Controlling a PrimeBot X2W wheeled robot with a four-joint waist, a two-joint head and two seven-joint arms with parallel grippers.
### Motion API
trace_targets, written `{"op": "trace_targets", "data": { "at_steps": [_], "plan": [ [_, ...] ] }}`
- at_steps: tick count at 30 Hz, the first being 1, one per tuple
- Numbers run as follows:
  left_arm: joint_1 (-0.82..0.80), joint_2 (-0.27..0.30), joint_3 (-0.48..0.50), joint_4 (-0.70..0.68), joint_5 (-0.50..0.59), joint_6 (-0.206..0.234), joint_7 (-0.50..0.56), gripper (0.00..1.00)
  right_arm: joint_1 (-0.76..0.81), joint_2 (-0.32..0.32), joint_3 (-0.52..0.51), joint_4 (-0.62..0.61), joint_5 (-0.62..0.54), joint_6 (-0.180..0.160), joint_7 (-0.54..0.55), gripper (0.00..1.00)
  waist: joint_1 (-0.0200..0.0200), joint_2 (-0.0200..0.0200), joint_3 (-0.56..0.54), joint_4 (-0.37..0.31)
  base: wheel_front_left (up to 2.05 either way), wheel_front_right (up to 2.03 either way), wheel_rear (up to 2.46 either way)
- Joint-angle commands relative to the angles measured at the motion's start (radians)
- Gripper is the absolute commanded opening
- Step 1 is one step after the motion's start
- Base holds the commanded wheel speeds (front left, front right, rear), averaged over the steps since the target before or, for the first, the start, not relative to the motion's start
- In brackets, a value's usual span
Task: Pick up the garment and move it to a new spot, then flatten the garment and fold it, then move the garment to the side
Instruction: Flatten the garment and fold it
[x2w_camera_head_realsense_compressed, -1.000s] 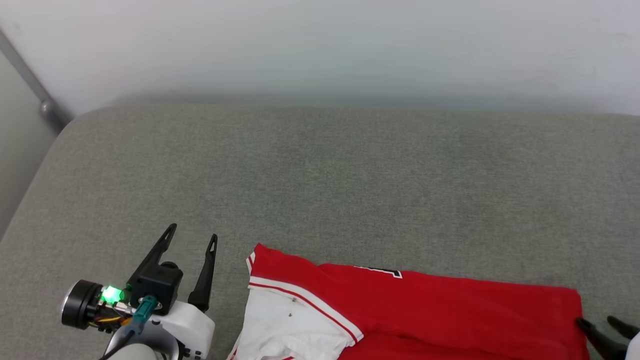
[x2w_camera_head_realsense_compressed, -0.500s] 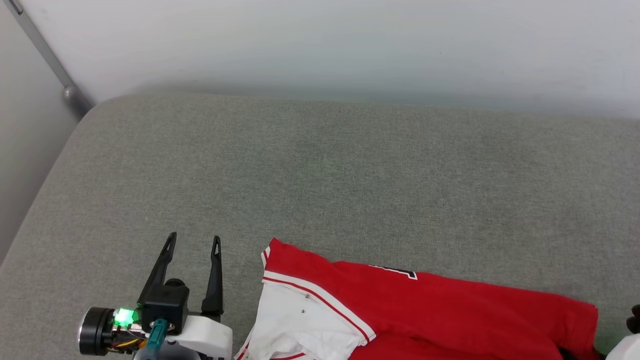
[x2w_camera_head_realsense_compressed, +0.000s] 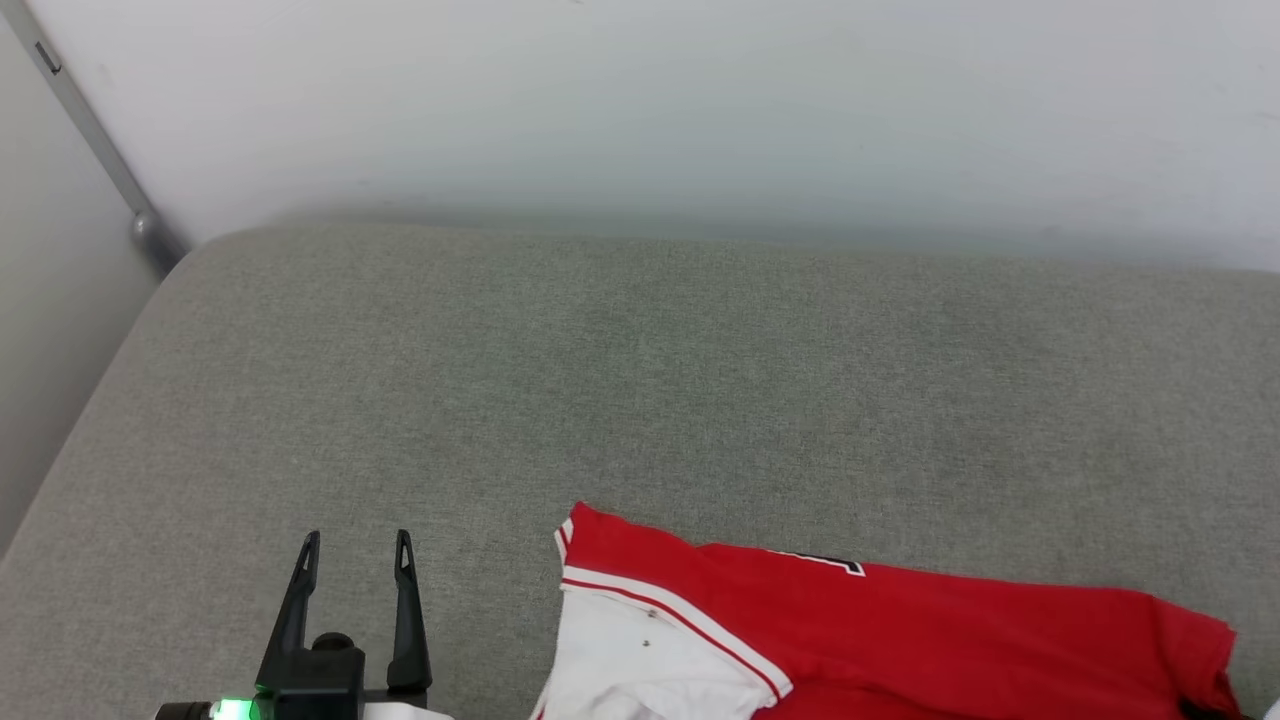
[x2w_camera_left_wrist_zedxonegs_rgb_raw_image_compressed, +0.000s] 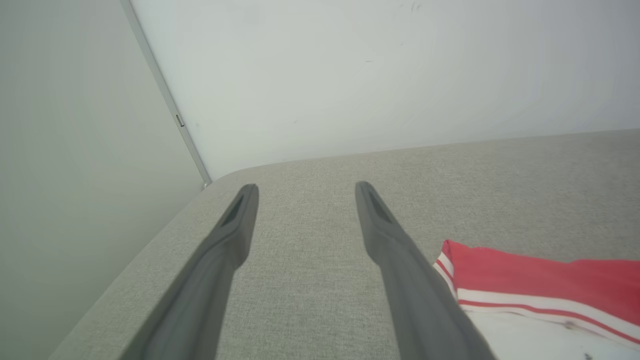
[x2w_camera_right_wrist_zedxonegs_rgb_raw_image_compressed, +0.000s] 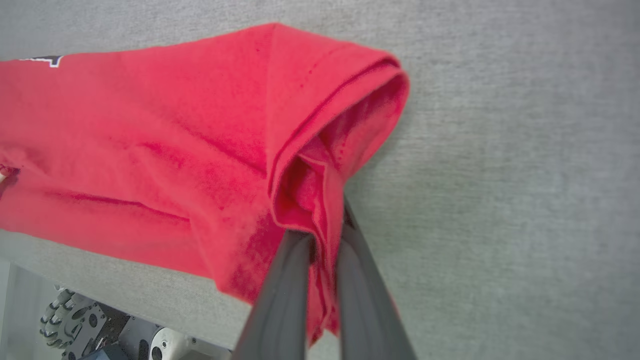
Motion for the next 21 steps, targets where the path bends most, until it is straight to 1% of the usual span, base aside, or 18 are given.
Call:
{"op": "trace_targets", "data": {
  "at_steps": [1, 2, 10, 13, 17, 21],
  "plan": [
    [0.024, -0.018, 0.02, -0.002, 0.022, -0.014, -0.004, 1.0, 0.019, -0.03, -0.027, 0.002, 0.004, -0.001, 0.006, 0.0, 0.0, -0.0001, -0.008, -0.006, 0.0, 0.0, 0.0],
    [0.024, -0.018, 0.02, -0.002, 0.022, -0.014, -0.004, 1.0, 0.019, -0.03, -0.027, 0.002, 0.004, -0.001, 0.006, 0.0, 0.0, -0.0001, -0.008, -0.006, 0.0, 0.0, 0.0],
    [0.071, -0.07, 0.063, -0.003, 0.086, -0.056, -0.004, 1.0, 0.023, -0.143, -0.124, 0.038, -0.009, -0.001, 0.061, 0.0, 0.0, -0.0001, -0.025, -0.02, 0.0, 0.0, 0.0],
    [0.082, -0.084, 0.081, -0.003, 0.097, -0.074, -0.004, 1.0, 0.014, -0.176, -0.14, 0.041, -0.03, -0.001, 0.088, 0.0, 0.0, -0.0001, -0.029, -0.024, 0.0, 0.0, 0.0],
    [0.09, -0.102, 0.1, 0.001, 0.111, -0.096, -0.004, 1.0, 0.009, -0.173, -0.137, -0.016, -0.053, -0.001, 0.125, 0.0, 0.0, -0.0001, -0.034, -0.025, 0.0, 0.0, 0.0],
    [0.098, -0.114, 0.121, 0.004, 0.121, -0.116, -0.004, 1.0, 0.03, -0.147, -0.11, -0.131, -0.075, -0.001, 0.156, 0.0, 0.0, -0.0001, -0.036, -0.024, 0.0, 0.0, 0.0]
  ]
}}
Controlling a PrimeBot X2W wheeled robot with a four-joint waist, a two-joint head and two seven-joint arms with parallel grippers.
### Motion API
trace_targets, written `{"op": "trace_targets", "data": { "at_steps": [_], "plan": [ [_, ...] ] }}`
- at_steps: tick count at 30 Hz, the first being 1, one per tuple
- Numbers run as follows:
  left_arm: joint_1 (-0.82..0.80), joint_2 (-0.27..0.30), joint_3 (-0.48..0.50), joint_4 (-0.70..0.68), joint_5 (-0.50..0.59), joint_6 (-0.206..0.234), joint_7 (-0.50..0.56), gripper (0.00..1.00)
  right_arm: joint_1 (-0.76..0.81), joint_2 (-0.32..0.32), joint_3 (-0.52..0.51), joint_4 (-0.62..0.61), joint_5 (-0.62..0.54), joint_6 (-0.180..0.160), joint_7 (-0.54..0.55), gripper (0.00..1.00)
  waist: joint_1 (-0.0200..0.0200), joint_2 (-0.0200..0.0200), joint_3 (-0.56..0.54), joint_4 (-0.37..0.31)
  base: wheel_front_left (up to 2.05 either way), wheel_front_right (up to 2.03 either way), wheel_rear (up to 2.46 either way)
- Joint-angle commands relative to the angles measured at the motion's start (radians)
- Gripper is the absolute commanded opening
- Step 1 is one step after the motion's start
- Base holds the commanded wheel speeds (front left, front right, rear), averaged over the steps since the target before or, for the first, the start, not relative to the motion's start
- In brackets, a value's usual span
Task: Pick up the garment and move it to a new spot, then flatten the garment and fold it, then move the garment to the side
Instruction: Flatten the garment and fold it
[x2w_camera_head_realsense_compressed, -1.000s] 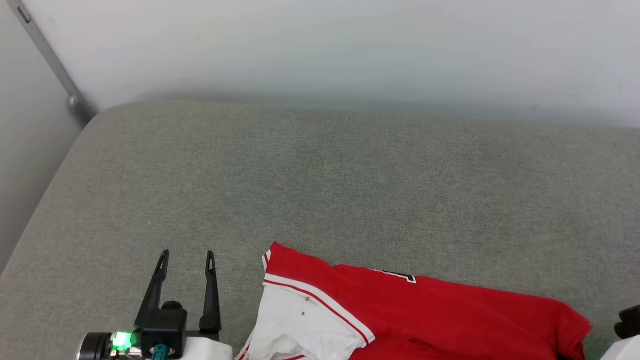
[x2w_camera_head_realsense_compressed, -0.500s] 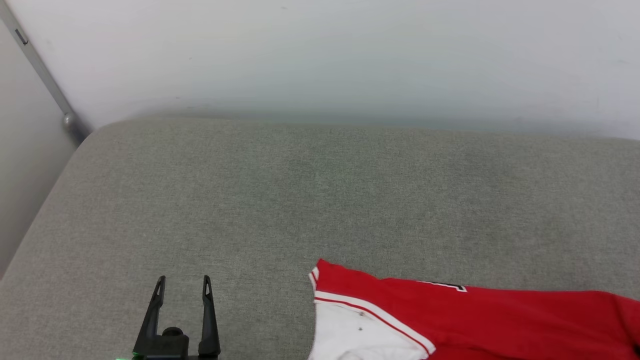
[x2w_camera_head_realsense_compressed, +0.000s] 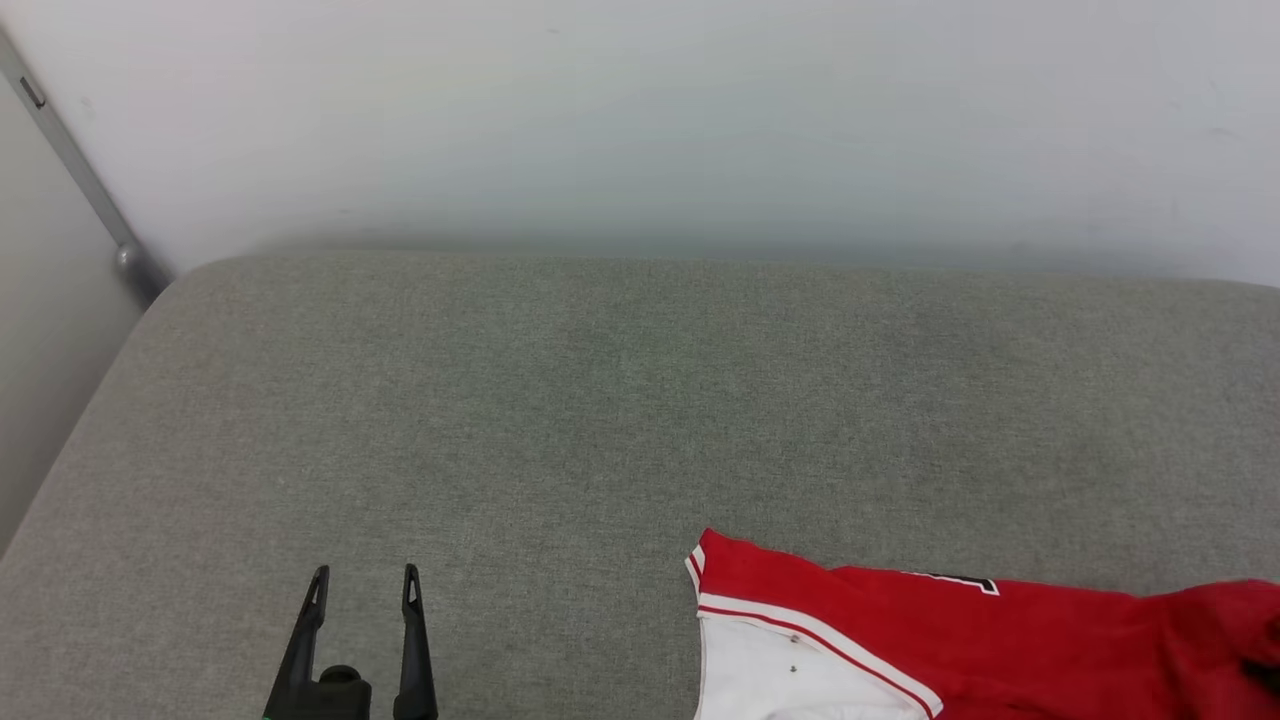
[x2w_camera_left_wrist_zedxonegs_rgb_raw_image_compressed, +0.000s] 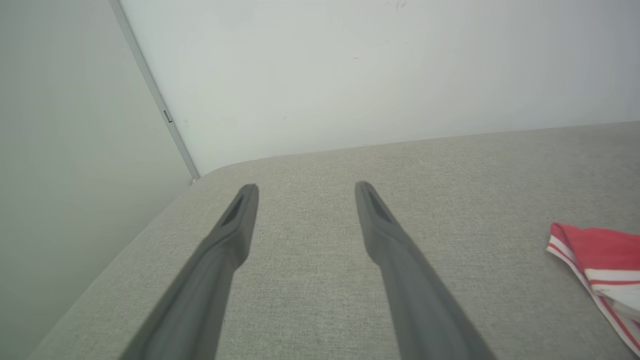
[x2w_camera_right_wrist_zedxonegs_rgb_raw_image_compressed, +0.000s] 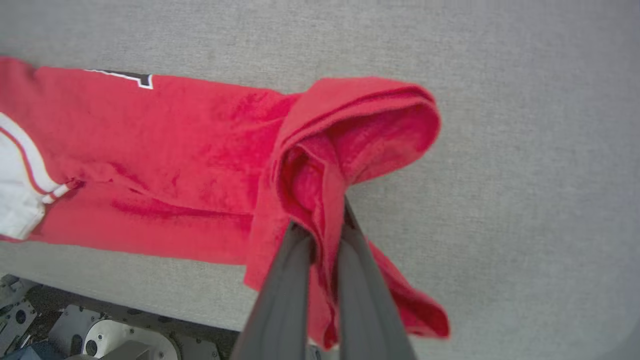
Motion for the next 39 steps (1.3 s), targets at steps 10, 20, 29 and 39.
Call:
{"op": "trace_targets", "data": {
  "at_steps": [10, 20, 29, 39],
  "plan": [
    [0.0, -0.033, 0.025, 0.014, 0.033, -0.048, -0.004, 1.0, -0.085, 0.127, 0.197, -0.318, -0.071, 0.0, 0.115, 0.0, 0.0, 0.0, 0.011, 0.008, 0.0, 0.0, 0.0],
    [-0.041, -0.06, 0.031, 0.022, 0.051, -0.078, -0.004, 1.0, -0.344, 0.275, 0.497, -0.243, -0.111, 0.0, 0.116, 0.0, 0.0, 0.0, 0.054, 0.033, 0.0, 0.0, 0.0],
    [-0.086, -0.086, 0.031, 0.033, 0.062, -0.1, -0.004, 1.0, -0.517, 0.402, 0.702, 0.041, -0.132, 0.0, 0.053, 0.0, 0.0, 0.0, 0.106, 0.07, 0.0, 0.0, 0.0],
    [-0.07, -0.098, 0.055, 0.049, 0.059, -0.108, -0.004, 1.0, -0.578, 0.403, 0.865, 0.184, -0.134, -0.001, -0.09, 1.0, 0.0, 0.0, 0.089, 0.073, 0.0, 0.0, 0.0]
  ]
}}
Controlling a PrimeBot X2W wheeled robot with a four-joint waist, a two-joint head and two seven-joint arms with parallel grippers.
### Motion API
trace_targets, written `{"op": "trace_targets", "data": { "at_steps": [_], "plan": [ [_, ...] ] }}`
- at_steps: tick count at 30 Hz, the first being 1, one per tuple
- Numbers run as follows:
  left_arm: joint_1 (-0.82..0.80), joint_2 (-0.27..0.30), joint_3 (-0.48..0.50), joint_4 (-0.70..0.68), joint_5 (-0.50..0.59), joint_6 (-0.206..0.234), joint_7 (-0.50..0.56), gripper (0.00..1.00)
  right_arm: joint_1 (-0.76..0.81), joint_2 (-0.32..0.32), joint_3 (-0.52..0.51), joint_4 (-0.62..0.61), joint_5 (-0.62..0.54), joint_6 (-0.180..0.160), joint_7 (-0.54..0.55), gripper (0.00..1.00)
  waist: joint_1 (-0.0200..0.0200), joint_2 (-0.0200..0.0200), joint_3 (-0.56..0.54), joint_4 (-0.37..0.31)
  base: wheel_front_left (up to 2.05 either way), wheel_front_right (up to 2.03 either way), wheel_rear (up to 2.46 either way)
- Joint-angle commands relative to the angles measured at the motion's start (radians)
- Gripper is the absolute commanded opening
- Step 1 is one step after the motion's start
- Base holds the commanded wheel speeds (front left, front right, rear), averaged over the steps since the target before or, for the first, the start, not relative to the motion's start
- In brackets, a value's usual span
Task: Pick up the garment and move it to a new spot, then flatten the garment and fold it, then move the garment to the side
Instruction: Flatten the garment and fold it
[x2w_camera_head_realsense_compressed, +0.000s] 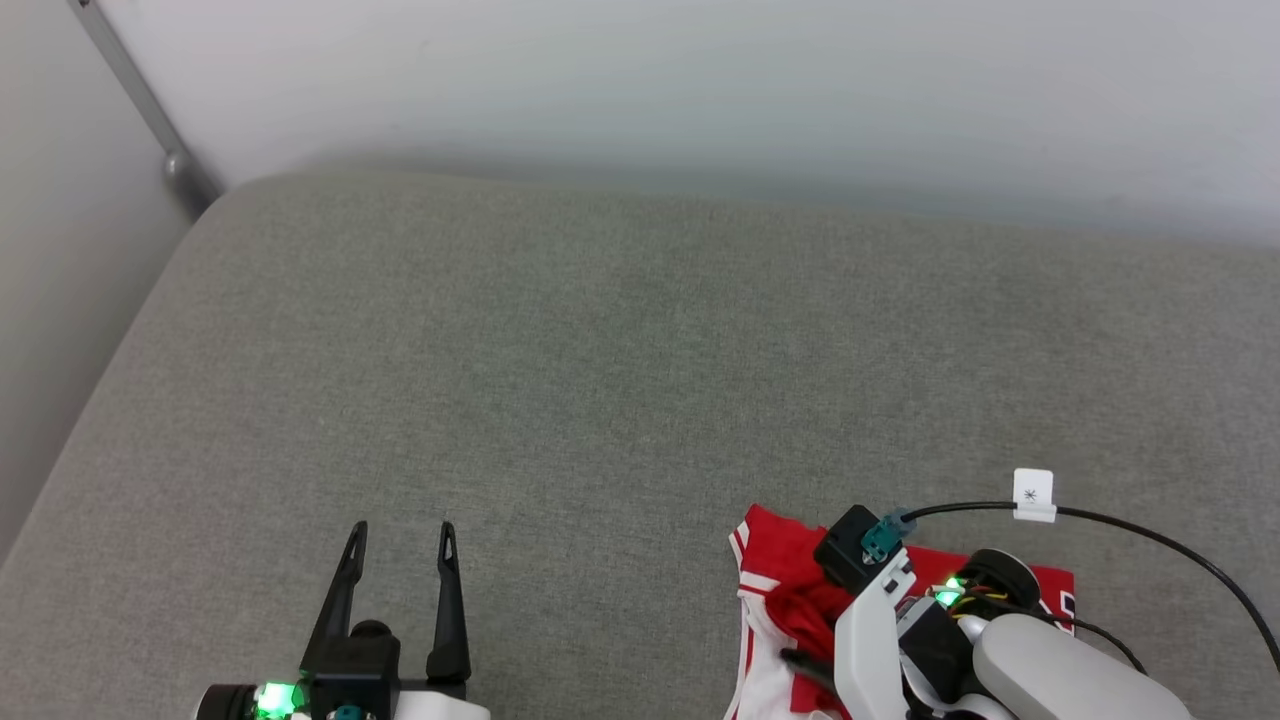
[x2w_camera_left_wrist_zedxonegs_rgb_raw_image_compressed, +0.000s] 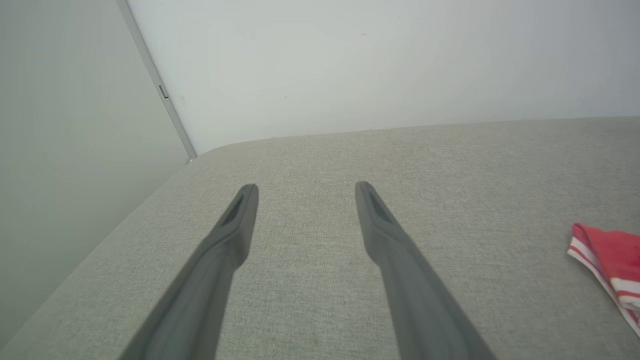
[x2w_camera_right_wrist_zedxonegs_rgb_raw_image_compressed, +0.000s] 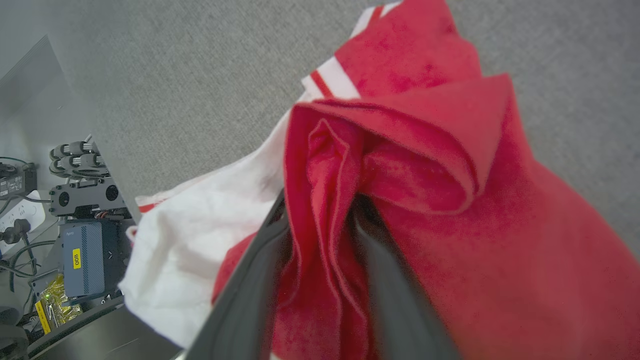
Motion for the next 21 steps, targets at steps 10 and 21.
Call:
{"op": "trace_targets", "data": {
  "at_steps": [10, 21],
  "plan": [
    [0.064, -0.001, 0.041, -0.008, 0.001, -0.005, -0.004, 1.0, 0.017, -0.114, -0.118, -0.122, -0.114, -0.001, -0.309, 1.0, -0.0001, 0.0, -0.098, -0.069, 0.0, 0.0, 0.0],
    [0.061, -0.013, 0.058, -0.022, 0.002, -0.019, -0.004, 1.0, 0.173, -0.011, -0.644, -0.137, -0.435, -0.001, -0.642, 1.0, -0.0001, 0.0, -0.116, -0.127, 0.0, 0.0, 0.0]
  ]
}}
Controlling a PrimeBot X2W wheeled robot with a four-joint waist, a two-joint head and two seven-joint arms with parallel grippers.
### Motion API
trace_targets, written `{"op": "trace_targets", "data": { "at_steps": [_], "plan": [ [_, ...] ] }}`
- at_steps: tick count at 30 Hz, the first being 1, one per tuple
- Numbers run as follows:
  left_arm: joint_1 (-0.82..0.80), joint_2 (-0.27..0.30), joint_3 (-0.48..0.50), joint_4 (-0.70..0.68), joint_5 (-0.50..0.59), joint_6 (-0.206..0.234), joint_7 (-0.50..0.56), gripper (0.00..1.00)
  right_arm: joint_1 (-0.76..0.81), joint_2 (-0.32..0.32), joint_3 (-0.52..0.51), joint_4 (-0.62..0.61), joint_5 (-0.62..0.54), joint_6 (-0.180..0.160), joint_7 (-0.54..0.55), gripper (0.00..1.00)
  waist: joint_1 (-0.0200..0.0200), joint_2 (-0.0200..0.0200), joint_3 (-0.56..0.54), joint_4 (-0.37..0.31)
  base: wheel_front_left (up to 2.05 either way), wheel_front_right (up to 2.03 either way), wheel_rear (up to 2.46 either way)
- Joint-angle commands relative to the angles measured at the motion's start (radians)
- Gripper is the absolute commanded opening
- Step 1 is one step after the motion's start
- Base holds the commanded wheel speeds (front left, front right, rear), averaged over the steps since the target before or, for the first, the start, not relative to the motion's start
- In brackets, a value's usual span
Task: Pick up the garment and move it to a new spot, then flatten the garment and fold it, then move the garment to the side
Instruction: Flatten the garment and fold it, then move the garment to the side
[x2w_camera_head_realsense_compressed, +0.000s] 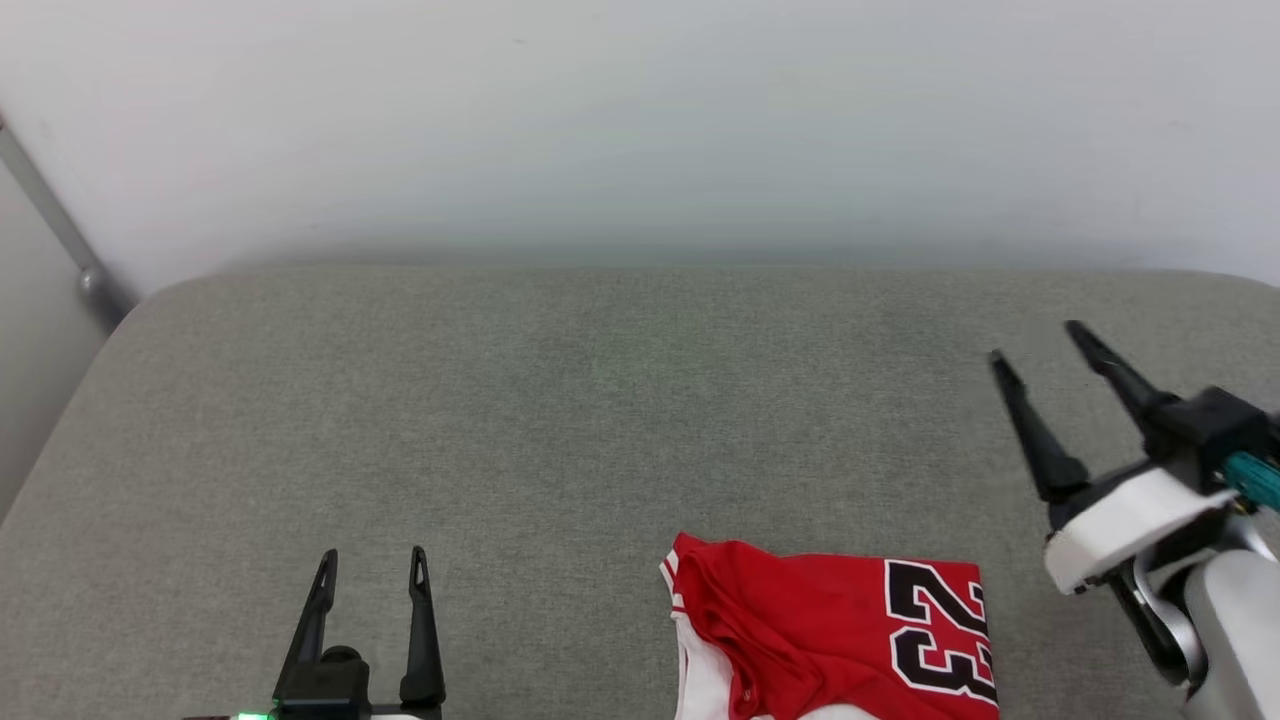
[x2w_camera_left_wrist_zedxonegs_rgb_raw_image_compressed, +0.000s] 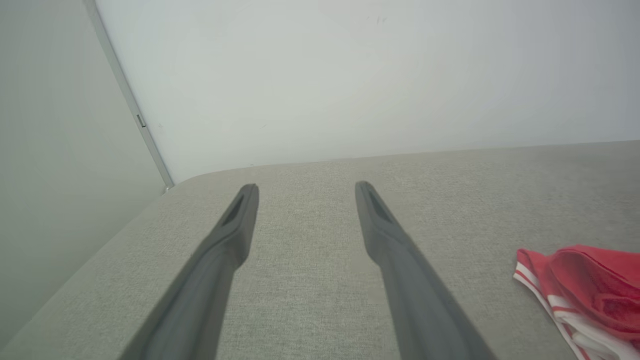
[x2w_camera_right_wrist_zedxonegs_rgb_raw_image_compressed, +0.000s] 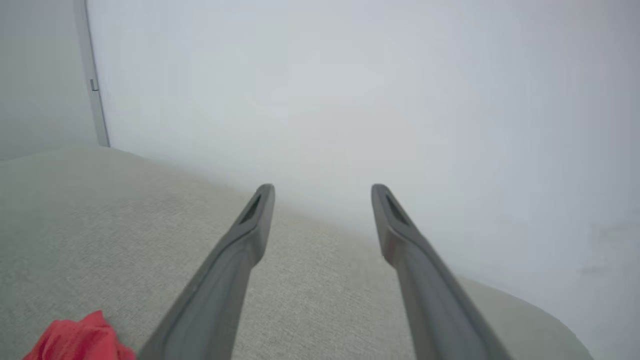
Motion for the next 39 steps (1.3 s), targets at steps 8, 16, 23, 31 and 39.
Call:
{"op": "trace_targets", "data": {
  "at_steps": [8, 16, 23, 31, 39],
  "plan": [
    [0.01, -0.009, 0.009, -0.012, 0.0, -0.022, -0.003, 1.0, 0.186, 0.191, -0.318, -0.069, -0.185, -0.001, -0.094, 1.0, 0.0, 0.0, -0.014, -0.019, 0.0, 0.0, 0.0],
    [0.026, -0.019, 0.019, -0.031, -0.019, -0.056, -0.003, 1.0, 0.359, 0.332, -0.438, -0.241, -0.216, -0.001, -0.1, 1.0, 0.0, 0.0, -0.025, -0.017, 0.0, 0.0, 0.0],
    [0.036, -0.03, 0.022, -0.03, -0.02, -0.076, -0.003, 1.0, 0.481, 0.371, -0.432, -0.301, -0.193, -0.001, -0.1, 1.0, 0.0, 0.0, -0.036, -0.004, 0.0, 0.0, 0.0],
    [0.05, -0.038, 0.027, -0.021, -0.012, -0.085, -0.003, 1.0, 0.563, 0.376, -0.399, -0.31, -0.146, -0.001, -0.1, 1.0, 0.0, 0.0, -0.038, 0.006, 0.0, 0.0, 0.0],
    [0.055, -0.041, 0.034, -0.013, -0.005, -0.088, -0.003, 1.0, 0.57, 0.376, -0.385, -0.289, -0.155, -0.001, -0.1, 1.0, 0.0, 0.0, -0.035, 0.006, 0.0, 0.0, 0.0]
  ]
}}
